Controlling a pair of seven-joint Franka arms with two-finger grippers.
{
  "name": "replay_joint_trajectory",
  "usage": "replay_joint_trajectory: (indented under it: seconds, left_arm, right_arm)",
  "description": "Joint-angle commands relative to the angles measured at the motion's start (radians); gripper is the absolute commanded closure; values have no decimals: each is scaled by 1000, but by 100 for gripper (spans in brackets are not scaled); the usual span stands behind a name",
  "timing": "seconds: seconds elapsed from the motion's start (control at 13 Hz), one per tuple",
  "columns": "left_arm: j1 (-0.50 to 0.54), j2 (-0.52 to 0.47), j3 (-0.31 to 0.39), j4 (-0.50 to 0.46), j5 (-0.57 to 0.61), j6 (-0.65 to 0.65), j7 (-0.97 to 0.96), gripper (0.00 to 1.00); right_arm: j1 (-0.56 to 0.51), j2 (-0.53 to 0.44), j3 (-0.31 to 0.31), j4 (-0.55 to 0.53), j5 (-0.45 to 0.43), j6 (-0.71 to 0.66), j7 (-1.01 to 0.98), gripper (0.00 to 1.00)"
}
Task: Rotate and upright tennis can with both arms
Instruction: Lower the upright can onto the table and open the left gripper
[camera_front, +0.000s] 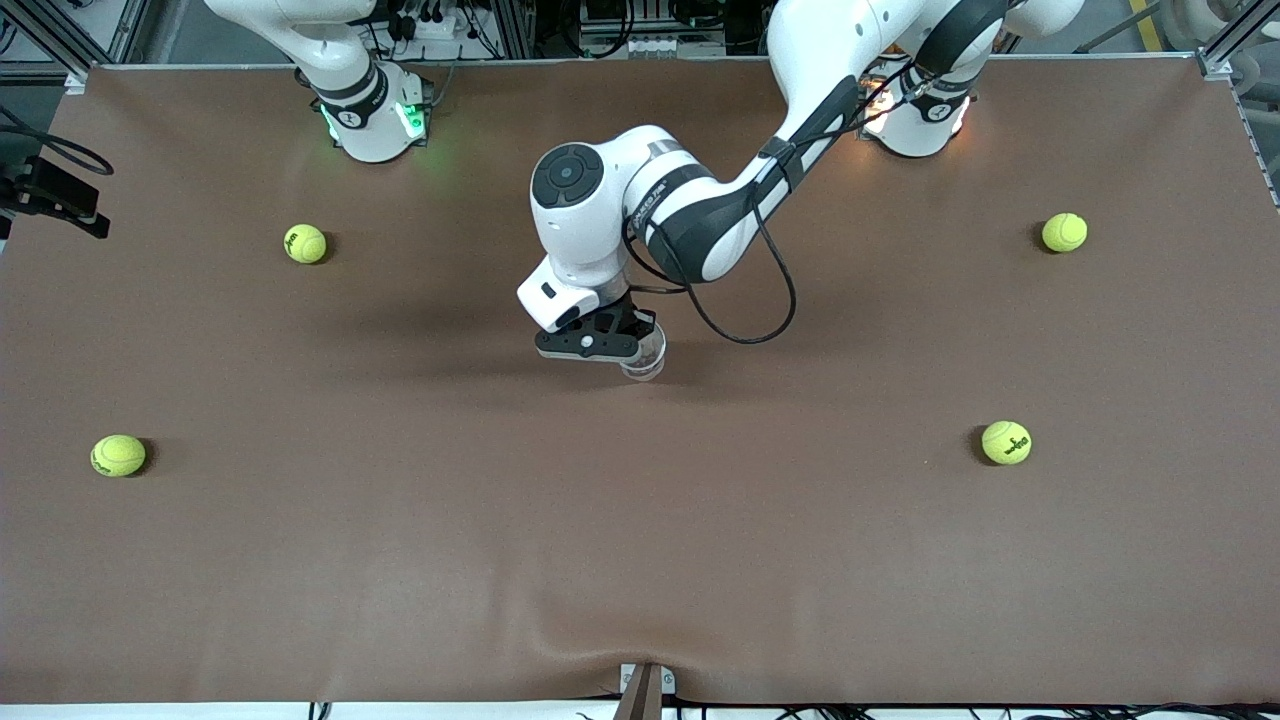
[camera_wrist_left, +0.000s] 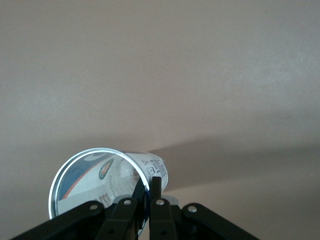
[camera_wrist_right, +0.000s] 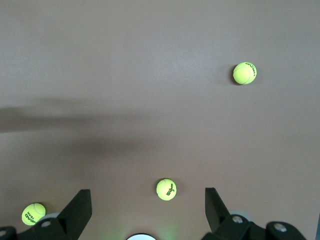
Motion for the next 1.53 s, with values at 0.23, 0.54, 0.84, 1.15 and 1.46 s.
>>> replay_joint_trajectory:
  seconds: [0.23,0.54,0.84,1.15,1.46]
  left_arm:
    - [-5,-22,6,-12,21,-15,-52,0]
    - [-10,-66,4,-11,15,-40,-71,0]
    - [-5,-152,-3,-9,9,-128,-69,0]
    - [36,-247,-2,-9,7,-232,-60,0]
    - [142,-338,-3,-9,-46,-301,-51,0]
  right_arm:
    - [-2,-1,1,9,10,-1,14,0]
    - [-4,1,-1,-3,33,84,15,0]
    - [-4,4,-1,-6,78,111,72,0]
    - [0,2,3,-2,67,60,199,0]
    - [-8,4,-1,0,64,62,190,0]
